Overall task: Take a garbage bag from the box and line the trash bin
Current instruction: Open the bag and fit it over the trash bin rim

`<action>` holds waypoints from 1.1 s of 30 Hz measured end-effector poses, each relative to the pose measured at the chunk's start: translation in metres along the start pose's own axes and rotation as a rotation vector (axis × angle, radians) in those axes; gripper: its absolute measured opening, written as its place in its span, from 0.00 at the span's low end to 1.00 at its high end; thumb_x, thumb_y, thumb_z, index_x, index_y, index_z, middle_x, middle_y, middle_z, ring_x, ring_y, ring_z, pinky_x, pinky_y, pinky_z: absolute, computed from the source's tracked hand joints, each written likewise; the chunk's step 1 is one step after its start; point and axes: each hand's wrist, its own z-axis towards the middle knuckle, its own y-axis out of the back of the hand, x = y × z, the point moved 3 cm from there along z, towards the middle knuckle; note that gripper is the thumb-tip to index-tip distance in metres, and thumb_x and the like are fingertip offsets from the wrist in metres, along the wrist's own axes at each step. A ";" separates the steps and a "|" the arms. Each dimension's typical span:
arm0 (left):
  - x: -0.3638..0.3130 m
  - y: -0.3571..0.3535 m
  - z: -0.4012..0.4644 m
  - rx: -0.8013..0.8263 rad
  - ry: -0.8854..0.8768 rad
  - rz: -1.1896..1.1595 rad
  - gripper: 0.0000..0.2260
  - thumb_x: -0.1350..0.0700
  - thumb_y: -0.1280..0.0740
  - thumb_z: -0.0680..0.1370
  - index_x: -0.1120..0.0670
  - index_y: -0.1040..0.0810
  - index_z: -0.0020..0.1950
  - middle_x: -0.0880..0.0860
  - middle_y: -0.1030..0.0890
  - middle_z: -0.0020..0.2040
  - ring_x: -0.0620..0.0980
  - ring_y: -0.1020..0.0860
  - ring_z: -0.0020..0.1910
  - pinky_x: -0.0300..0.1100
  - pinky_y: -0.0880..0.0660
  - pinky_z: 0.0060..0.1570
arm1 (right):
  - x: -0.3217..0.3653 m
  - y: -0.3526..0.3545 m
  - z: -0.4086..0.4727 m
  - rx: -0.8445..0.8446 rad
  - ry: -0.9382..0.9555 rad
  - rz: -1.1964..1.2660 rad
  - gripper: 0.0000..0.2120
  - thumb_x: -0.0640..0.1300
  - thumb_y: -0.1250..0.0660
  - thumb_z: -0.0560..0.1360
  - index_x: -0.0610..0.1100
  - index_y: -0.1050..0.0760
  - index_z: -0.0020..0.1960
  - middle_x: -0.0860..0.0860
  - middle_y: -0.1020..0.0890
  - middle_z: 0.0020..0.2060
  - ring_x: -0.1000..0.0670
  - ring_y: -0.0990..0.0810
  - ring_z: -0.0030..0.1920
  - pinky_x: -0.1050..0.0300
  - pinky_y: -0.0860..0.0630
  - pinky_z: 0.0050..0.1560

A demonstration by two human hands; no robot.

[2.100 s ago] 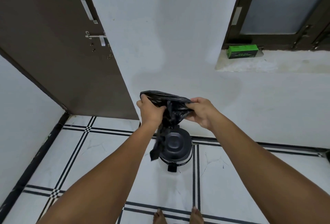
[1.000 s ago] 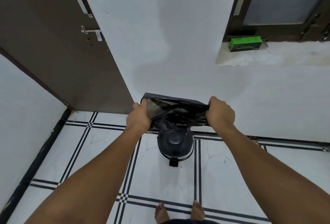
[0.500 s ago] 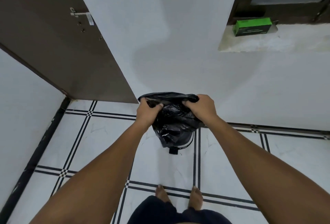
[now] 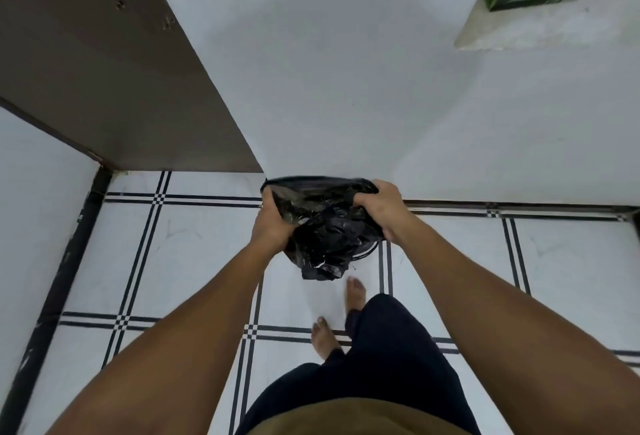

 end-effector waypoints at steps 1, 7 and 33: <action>0.001 -0.001 0.004 0.007 0.014 0.006 0.47 0.50 0.19 0.73 0.46 0.46 0.83 0.54 0.21 0.70 0.58 0.22 0.66 0.51 0.24 0.67 | -0.001 -0.001 0.002 -0.005 0.001 -0.008 0.07 0.33 0.29 0.69 0.44 0.20 0.43 0.45 0.16 0.35 0.46 0.18 0.34 0.50 0.16 0.40; -0.006 -0.018 0.023 0.085 0.007 0.126 0.50 0.53 0.23 0.78 0.48 0.57 0.87 0.57 0.22 0.72 0.60 0.22 0.69 0.44 0.28 0.60 | -0.009 0.002 0.026 -0.023 -0.026 -0.037 0.06 0.35 0.30 0.70 0.40 0.20 0.47 0.42 0.15 0.40 0.44 0.16 0.39 0.44 0.15 0.47; 0.089 -0.113 0.035 0.402 0.134 0.300 0.14 0.56 0.35 0.82 0.53 0.17 0.66 0.56 0.14 0.57 0.56 0.17 0.53 0.45 0.23 0.53 | -0.112 -0.019 0.065 -0.220 -0.088 -0.181 0.04 0.39 0.31 0.73 0.40 0.23 0.46 0.44 0.18 0.40 0.46 0.20 0.40 0.50 0.20 0.43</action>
